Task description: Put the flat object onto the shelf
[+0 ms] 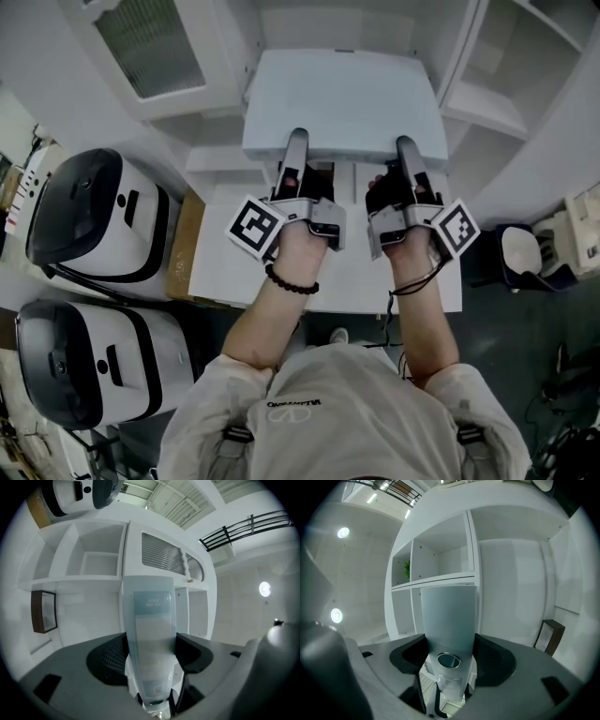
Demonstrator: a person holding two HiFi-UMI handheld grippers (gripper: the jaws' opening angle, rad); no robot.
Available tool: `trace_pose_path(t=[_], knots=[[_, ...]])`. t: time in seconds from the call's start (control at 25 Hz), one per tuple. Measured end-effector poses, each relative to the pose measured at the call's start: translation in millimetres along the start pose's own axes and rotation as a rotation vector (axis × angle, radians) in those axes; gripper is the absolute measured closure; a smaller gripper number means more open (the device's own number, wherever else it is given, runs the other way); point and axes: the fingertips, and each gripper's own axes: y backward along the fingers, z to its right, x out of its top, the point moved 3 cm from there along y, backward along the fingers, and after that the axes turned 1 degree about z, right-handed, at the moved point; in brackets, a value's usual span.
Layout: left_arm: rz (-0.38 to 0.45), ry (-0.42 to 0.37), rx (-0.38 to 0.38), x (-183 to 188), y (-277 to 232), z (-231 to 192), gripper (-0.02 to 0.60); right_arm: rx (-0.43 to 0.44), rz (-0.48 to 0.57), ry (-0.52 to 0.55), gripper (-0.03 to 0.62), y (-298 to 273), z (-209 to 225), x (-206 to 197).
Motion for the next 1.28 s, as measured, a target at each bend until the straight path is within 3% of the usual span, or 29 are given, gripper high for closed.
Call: trace_pose_path(t=[0.2, 0.4, 0.76, 0.96, 1.28], knots=[[0.005, -0.003, -0.012, -2, 13, 3, 0.290, 0.012, 0.004, 0.006, 0.293, 11, -3, -5], [0.015, -0.004, 0.017, 2, -43, -15, 0.290, -0.022, 0.003, -0.008, 0.293, -39, 15, 21], [0.026, -0.002, 0.027, 8, -75, -27, 0.290, -0.035, 0.003, -0.020, 0.293, -70, 26, 32], [0.037, -0.002, 0.048, 12, -122, -41, 0.290, -0.063, -0.002, -0.030, 0.293, -112, 38, 52], [0.042, -0.016, 0.078, 14, -124, -48, 0.290, -0.075, -0.015, -0.034, 0.293, -117, 39, 53]])
